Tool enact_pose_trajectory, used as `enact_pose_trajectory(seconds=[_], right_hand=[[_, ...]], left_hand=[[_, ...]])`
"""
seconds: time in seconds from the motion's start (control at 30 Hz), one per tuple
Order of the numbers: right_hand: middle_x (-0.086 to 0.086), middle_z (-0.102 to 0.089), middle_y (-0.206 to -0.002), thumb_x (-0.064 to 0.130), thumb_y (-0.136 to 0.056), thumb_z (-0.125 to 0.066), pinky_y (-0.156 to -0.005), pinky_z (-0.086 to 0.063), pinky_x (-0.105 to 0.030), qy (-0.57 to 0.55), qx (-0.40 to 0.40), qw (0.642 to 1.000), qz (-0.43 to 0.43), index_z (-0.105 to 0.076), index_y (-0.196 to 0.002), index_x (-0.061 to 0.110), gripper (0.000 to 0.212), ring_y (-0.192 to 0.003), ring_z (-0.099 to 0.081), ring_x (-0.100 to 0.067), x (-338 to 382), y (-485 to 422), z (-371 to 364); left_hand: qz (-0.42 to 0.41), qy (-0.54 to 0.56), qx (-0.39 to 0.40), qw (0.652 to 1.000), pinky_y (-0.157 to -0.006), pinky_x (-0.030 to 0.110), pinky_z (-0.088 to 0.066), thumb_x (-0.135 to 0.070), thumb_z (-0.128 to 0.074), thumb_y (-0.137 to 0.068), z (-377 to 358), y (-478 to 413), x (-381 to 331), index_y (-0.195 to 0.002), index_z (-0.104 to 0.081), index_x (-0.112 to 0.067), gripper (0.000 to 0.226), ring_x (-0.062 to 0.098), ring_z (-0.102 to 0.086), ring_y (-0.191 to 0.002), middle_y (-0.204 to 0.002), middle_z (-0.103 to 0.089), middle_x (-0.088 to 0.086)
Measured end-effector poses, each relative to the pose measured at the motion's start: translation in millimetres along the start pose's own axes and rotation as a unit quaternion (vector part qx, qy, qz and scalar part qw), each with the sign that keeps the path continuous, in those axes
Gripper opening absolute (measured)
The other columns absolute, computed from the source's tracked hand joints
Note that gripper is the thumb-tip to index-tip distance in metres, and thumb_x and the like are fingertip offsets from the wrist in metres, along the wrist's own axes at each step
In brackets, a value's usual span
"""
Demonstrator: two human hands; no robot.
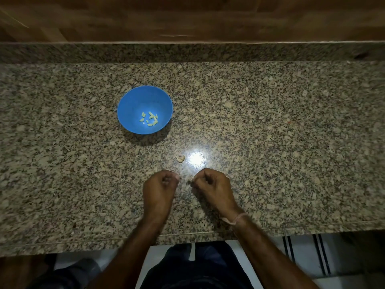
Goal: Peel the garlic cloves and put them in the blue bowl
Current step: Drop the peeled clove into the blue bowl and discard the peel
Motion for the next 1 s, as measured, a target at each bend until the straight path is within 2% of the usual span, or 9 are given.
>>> enact_pose_trajectory(seconds=[0.07, 0.2, 0.33, 0.4, 0.5, 0.67, 0.83, 0.93, 1.0], right_hand=[[0.0, -0.077, -0.084, 0.035, -0.087, -0.068, -0.082, -0.062, -0.044, 0.009, -0.005, 1.0, -0.012, -0.078, -0.085, 0.016, 0.021, -0.085, -0.074, -0.023, -5.4, 0.5, 0.1], [0.003, -0.079, -0.086, 0.031, -0.089, -0.071, -0.086, -0.062, -0.047, 0.029, -0.013, 0.999, -0.024, -0.08, -0.086, 0.018, 0.016, -0.087, -0.075, -0.019, -11.9, -1.3, 3.4], [0.002, -0.079, -0.088, 0.028, -0.091, -0.072, -0.089, -0.061, -0.046, 0.024, -0.004, 1.0, -0.017, -0.079, -0.087, 0.015, 0.015, -0.089, -0.075, -0.019, -8.3, -2.2, 3.2], [-0.003, -0.078, -0.086, 0.037, -0.086, -0.069, -0.084, -0.061, -0.045, 0.01, 0.001, 1.0, -0.016, -0.078, -0.087, 0.012, 0.027, -0.086, -0.075, -0.025, -2.5, -1.4, 0.6], [-0.008, -0.076, -0.08, 0.041, -0.087, -0.068, -0.075, -0.06, -0.052, 0.003, 0.012, 1.0, -0.017, -0.075, -0.085, 0.012, 0.03, -0.079, -0.073, -0.035, 1.0, -0.2, -4.2], [-0.005, -0.076, -0.079, 0.038, -0.083, -0.068, -0.078, -0.061, -0.047, 0.011, -0.016, 1.0, -0.019, -0.076, -0.082, 0.016, 0.024, -0.08, -0.074, -0.028, -3.5, 1.4, 3.2], [0.0, -0.078, -0.082, 0.011, -0.095, -0.072, -0.082, -0.062, -0.044, 0.06, -0.042, 0.997, -0.015, -0.078, -0.083, 0.018, 0.015, -0.083, -0.074, -0.021, -7.7, 6.2, 16.0], [0.0, -0.078, -0.083, 0.018, -0.093, -0.072, -0.083, -0.062, -0.047, 0.059, -0.032, 0.997, -0.023, -0.077, -0.082, 0.019, 0.012, -0.084, -0.075, -0.023, -7.9, 6.2, 14.4], [-0.003, -0.078, -0.082, 0.027, -0.088, -0.07, -0.081, -0.062, -0.05, 0.047, -0.02, 0.998, -0.032, -0.077, -0.082, 0.017, 0.013, -0.082, -0.075, -0.026, -6.0, 7.7, 7.8]], left_hand=[[-0.012, -0.004, -0.04, 0.999, -0.058, 0.009, -0.045, -0.02, -0.073, -0.095, 10.3, -5.3, 4.9, -0.087, -0.076, -0.02, 0.009, -0.002, -0.065, -0.072, -0.074, -0.071, -0.011], [-0.032, -0.013, -0.071, 0.997, -0.068, 0.03, -0.054, -0.011, -0.074, -0.094, 24.0, -14.1, 13.5, -0.097, -0.073, -0.016, 0.006, 0.003, -0.062, -0.073, -0.085, -0.069, -0.002], [-0.096, -0.013, -0.068, 0.993, -0.076, 0.009, -0.045, -0.011, -0.07, -0.097, 20.2, -0.4, -6.0, -0.115, -0.07, -0.017, 0.019, 0.003, -0.061, -0.09, -0.108, -0.061, -0.002], [-0.098, 0.049, -0.014, 0.994, -0.079, 0.01, -0.05, -0.015, -0.069, -0.099, 2.6, 6.4, -16.3, -0.116, -0.074, -0.02, 0.019, 0.002, -0.065, -0.095, -0.109, -0.067, -0.006], [-0.043, 0.101, 0.044, 0.993, -0.077, 0.035, -0.061, -0.021, -0.072, -0.096, -22.9, 9.0, -13.4, -0.099, -0.079, -0.025, 0.009, 0.005, -0.071, -0.086, -0.092, -0.076, -0.01], [0.04, 0.141, 0.014, 0.989, -0.068, 0.046, -0.061, -0.024, -0.075, -0.094, -27.8, 3.8, 9.9, -0.081, -0.076, -0.021, 0.014, 0.015, -0.069, -0.067, -0.07, -0.073, -0.003], [0.044, 0.135, -0.002, 0.99, -0.068, 0.042, -0.062, -0.02, -0.077, -0.093, -20.4, 5.8, 26.5, -0.081, -0.076, -0.022, 0.013, 0.012, -0.07, -0.07, -0.072, -0.074, -0.005], [0.035, 0.13, 0.001, 0.991, -0.067, 0.032, -0.057, -0.02, -0.076, -0.093, -17.0, 9.3, 27.4, -0.081, -0.075, -0.022, 0.012, 0.009, -0.069, -0.07, -0.073, -0.074, -0.006], [0.044, 0.14, -0.005, 0.989, -0.067, 0.034, -0.058, -0.023, -0.076, -0.093, -13.8, 12.0, 32.4, -0.083, -0.076, -0.022, 0.01, 0.013, -0.069, -0.071, -0.073, -0.074, -0.004]])
Point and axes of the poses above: each hand's wrist, its own y-axis away from the middle knuckle, its own z-axis out of the back of the hand, x = y × z, the point moved 8 cm from there along -y, towards the middle knuckle
